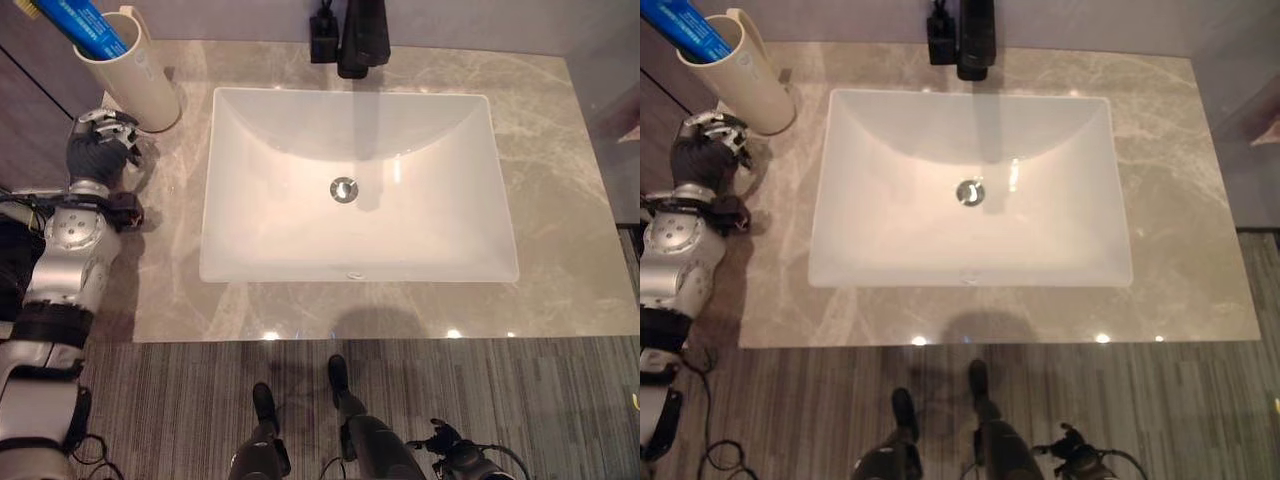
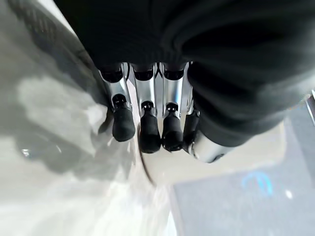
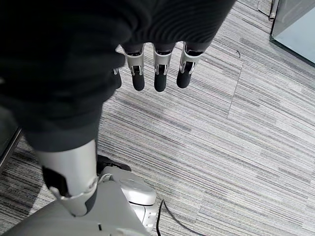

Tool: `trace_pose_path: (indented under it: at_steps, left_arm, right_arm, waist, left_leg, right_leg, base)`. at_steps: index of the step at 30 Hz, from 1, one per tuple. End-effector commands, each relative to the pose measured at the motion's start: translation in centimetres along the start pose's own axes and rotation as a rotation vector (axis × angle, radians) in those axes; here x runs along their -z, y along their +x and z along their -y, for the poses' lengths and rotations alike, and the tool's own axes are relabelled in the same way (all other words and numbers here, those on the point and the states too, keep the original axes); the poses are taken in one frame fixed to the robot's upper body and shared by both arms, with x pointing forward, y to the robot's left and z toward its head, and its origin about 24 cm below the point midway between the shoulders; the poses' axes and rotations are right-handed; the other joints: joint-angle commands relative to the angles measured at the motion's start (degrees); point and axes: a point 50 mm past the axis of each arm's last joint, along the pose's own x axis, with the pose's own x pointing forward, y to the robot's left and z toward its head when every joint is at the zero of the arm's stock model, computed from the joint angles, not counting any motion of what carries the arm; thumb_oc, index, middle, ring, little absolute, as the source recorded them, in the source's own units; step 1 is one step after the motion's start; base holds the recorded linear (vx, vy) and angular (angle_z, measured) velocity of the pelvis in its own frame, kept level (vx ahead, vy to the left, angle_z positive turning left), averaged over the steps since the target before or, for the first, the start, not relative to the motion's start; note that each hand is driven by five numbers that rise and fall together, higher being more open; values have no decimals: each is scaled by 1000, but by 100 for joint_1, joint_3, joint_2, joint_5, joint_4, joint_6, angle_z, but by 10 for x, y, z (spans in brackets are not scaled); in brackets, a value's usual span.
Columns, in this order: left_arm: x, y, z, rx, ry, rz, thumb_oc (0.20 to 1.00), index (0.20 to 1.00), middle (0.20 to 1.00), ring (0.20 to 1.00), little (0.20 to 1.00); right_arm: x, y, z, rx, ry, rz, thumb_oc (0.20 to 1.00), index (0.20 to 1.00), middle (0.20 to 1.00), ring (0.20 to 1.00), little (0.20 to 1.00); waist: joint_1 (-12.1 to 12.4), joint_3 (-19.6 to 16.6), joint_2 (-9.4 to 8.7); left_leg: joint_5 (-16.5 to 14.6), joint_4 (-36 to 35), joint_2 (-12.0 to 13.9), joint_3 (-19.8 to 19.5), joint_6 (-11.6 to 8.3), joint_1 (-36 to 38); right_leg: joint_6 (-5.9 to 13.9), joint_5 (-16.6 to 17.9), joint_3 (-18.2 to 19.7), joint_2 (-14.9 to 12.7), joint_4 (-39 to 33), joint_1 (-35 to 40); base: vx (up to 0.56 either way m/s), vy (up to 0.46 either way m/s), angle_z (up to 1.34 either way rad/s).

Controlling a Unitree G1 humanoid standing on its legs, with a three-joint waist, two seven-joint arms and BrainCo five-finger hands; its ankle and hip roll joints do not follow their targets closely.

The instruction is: Put brush and paste in cup on sink, flatten towel.

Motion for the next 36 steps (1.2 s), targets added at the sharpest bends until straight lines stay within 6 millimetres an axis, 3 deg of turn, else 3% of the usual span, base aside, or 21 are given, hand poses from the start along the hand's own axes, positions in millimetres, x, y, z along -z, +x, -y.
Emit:
trace_pose_path:
  at_steps: [1,9,11,15,18,27,35,36]
  left_arm:
    - [24,-12,-7,3,11,-102,200,200,200,200,200]
    - [24,-13,-6,-14,1,-86,200,200,200,200,200]
    - [24,0,0,-65,-22,-83,200,200,200,200,200]
    - [23,1,0,-64,-22,-82,200,200,200,200,200]
    - [18,23,7,-126,-113,-89,200,200,200,200,200]
    - [5,42,9,-146,-69,-88,200,200,200,200,200]
    - [-5,49,-6,-199,-3,-86,200,200,200,200,200]
    - [-15,54,-10,-214,14,-66,200,200,200,200,200]
  right_arm:
    - [4,-1,-8,-33,-28,-21,1000,1000,1000,1000,1000]
    - [2,-1,-9,-43,-32,-13,1000,1000,1000,1000,1000]
    - [3,0,-4,-22,-31,-12,1000,1000,1000,1000,1000]
    - [2,0,-4,-22,-30,-12,1000,1000,1000,1000,1000]
    - [3,0,0,-2,-29,-18,1000,1000,1000,1000,1000]
    - [-2,0,-1,1,-22,11,1000,1000,1000,1000,1000]
    - [-12,1,0,9,-32,55,1000,1000,1000,1000,1000]
    - [-11,0,0,7,-15,56,1000,1000,1000,1000,1000]
  waist:
    - [-5,-19,39]
    - [-7,5,16]
    - [-97,73,-27]
    - [-87,78,-29]
    - [-202,162,-84]
    - [-306,176,-173]
    - [-356,144,-246]
    - [-386,115,-289]
  left_leg:
    - [-28,35,82,-431,-38,75]
    - [-11,35,95,-440,-44,29]
    - [-4,35,116,-437,-48,-24]
    - [-4,35,116,-436,-48,-22]
    - [16,35,135,-388,-64,-80]
    - [15,35,187,-276,-80,-99]
    - [14,35,240,-192,-97,-136]
    - [10,35,261,-177,-105,-162]
  right_leg:
    - [368,-212,-251,-116,4,242]
    - [367,-203,-276,-103,4,213]
    - [382,-167,-247,-82,4,146]
    - [382,-167,-245,-81,4,147]
    - [412,-103,-197,-59,4,54]
    - [426,-39,-63,-16,4,-55]
    - [454,9,1,49,4,-139]
    - [471,21,-5,73,4,-165]
  base:
    - [0,0,0]
    - [0,0,0]
    - [0,0,0]
    - [-3,-3,1]
    - [-3,-6,-4]
    - [17,3,-7]
    - [12,1,-6]
    - [16,-16,-8]
